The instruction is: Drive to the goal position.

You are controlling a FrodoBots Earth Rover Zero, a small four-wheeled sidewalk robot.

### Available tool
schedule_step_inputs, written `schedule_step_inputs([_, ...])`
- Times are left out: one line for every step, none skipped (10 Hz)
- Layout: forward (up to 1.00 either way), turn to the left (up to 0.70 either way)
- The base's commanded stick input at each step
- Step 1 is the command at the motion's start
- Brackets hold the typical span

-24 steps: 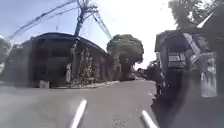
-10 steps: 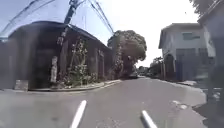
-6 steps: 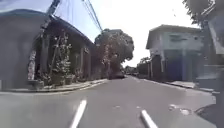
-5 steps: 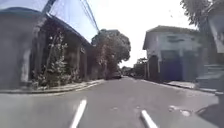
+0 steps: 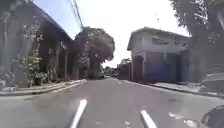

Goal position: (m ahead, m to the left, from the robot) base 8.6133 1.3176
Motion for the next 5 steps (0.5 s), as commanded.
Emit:
schedule_step_inputs([1.00, -0.09])
schedule_step_inputs([1.00, 0.00])
schedule_step_inputs([1.00, 0.00])
schedule_step_inputs([1.00, 0.00])
schedule_step_inputs([1.00, 0.00])
